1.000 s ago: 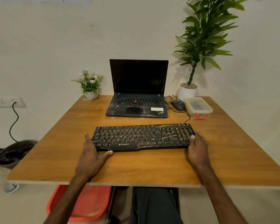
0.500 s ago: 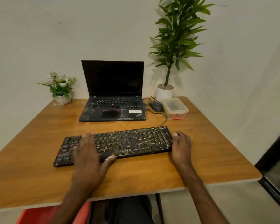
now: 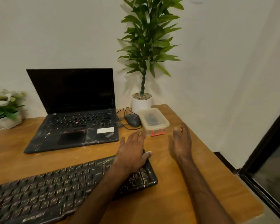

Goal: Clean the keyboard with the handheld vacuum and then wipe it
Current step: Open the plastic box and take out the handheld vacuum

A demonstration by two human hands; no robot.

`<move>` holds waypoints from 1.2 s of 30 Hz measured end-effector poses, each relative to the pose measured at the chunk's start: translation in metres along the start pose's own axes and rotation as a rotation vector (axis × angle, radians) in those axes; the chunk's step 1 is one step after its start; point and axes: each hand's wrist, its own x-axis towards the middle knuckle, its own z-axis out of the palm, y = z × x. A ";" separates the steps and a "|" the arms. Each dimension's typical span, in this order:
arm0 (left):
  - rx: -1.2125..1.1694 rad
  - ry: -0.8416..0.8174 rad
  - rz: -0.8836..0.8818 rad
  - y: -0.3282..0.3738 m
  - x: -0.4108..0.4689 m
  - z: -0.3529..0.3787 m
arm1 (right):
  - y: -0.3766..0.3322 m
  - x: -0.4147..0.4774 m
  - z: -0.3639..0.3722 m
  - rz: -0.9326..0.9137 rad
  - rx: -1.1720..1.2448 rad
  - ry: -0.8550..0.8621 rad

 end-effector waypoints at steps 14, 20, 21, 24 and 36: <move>-0.132 -0.087 -0.070 0.007 0.042 0.007 | 0.003 0.015 0.023 -0.681 -0.459 -0.207; -0.105 -0.086 -0.043 0.022 0.020 -0.003 | -0.008 -0.017 0.001 -0.640 -0.450 -0.184; -0.087 -0.088 -0.033 0.021 0.015 -0.004 | -0.008 -0.026 -0.005 -0.638 -0.447 -0.185; -0.015 -0.161 -0.047 0.017 -0.005 -0.007 | -0.009 -0.054 -0.025 -0.629 -0.440 -0.185; 0.058 -0.142 -0.138 0.033 -0.066 -0.004 | -0.020 -0.126 -0.061 -0.579 -0.493 -0.183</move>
